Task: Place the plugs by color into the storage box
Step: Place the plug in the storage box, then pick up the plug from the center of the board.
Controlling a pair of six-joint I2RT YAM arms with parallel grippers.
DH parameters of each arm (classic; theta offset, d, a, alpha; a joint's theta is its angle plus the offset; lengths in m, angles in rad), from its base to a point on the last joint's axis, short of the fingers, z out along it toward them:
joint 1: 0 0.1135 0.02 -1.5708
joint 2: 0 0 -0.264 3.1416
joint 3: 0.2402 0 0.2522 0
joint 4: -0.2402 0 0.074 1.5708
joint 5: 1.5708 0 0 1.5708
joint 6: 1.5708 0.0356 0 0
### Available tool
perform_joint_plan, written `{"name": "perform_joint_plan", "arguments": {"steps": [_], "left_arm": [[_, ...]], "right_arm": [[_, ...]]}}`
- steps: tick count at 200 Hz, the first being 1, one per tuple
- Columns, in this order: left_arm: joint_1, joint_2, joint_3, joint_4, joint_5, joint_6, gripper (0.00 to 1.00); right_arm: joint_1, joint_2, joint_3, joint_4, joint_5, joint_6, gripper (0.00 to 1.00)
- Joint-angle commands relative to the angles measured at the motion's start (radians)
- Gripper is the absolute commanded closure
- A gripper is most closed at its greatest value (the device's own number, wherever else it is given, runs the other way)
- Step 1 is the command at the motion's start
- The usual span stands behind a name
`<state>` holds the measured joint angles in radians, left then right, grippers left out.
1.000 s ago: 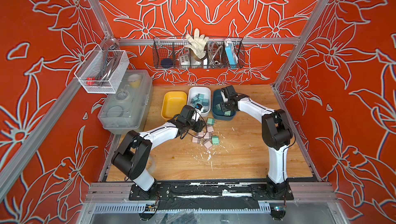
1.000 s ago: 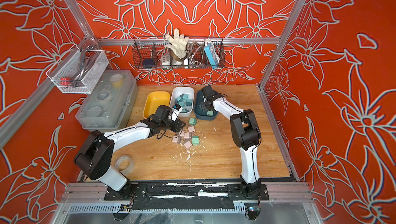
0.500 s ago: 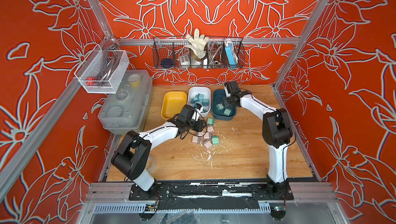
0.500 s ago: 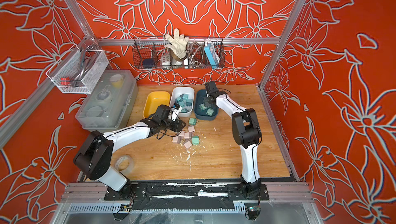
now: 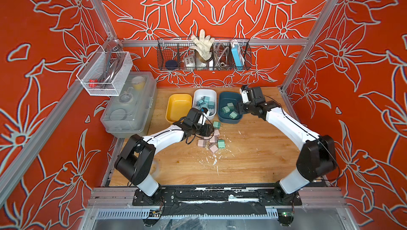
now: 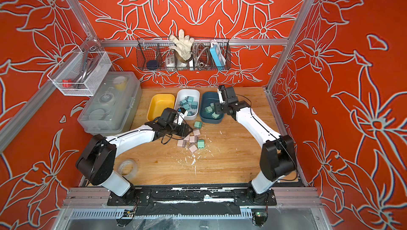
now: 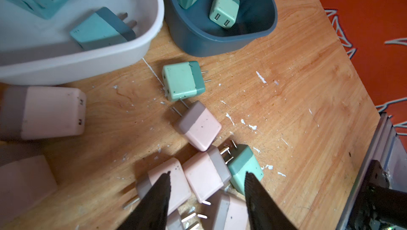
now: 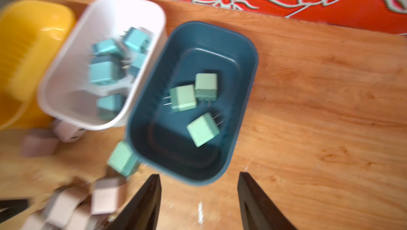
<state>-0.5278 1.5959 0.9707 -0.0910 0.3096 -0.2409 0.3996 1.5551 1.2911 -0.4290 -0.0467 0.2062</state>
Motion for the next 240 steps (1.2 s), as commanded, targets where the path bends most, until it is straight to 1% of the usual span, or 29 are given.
{"name": "perform_joint_plan", "arguments": {"steps": [1,23,34,47,83,107,111,136,150,165,186,203,223,240], "left_arm": [[-0.039,-0.048,0.014,-0.068,0.013,-0.019,0.45],[-0.082,-0.11,-0.005,-0.103,0.02,-0.021,0.45],[-0.105,-0.156,-0.027,-0.113,0.034,-0.017,0.45],[-0.126,-0.22,-0.055,-0.139,0.023,-0.014,0.45],[-0.146,-0.448,-0.153,-0.212,-0.04,-0.011,0.45],[-0.153,-0.598,-0.224,-0.245,-0.024,0.029,0.44],[-0.158,-0.643,-0.229,-0.256,-0.024,0.038,0.43],[-0.181,-0.775,-0.2,-0.355,-0.021,0.058,0.43],[-0.184,-0.845,-0.175,-0.399,-0.057,0.057,0.43],[-0.184,-0.915,-0.164,-0.432,-0.086,0.098,0.43],[-0.184,-0.982,-0.166,-0.479,-0.124,0.184,0.41],[-0.184,-1.007,-0.174,-0.53,-0.129,0.249,0.38],[-0.184,-1.013,-0.199,-0.575,-0.083,0.293,0.35],[-0.184,-1.003,-0.228,-0.581,0.012,0.304,0.34]], "right_arm": [[0.044,-0.074,-0.114,0.018,-0.11,0.073,0.4],[0.123,-0.143,-0.197,0.018,-0.104,0.078,0.37],[0.164,-0.166,-0.228,0.018,-0.101,0.076,0.36],[0.204,-0.186,-0.265,0.021,-0.094,0.081,0.35],[0.275,-0.217,-0.363,0.047,-0.084,0.097,0.34],[0.311,-0.2,-0.392,0.044,-0.075,0.106,0.31],[0.317,-0.195,-0.393,0.045,-0.07,0.107,0.31],[0.342,-0.149,-0.38,0.025,-0.038,0.11,0.3],[0.353,-0.128,-0.364,0.012,-0.02,0.113,0.3],[0.363,-0.11,-0.353,0.016,-0.02,0.116,0.3],[0.379,-0.074,-0.324,0.012,-0.019,0.12,0.3],[0.392,-0.043,-0.299,0.001,-0.013,0.126,0.3],[0.406,-0.011,-0.287,0.004,-0.009,0.135,0.3],[0.412,0.018,-0.278,0.005,-0.007,0.152,0.3]]}}
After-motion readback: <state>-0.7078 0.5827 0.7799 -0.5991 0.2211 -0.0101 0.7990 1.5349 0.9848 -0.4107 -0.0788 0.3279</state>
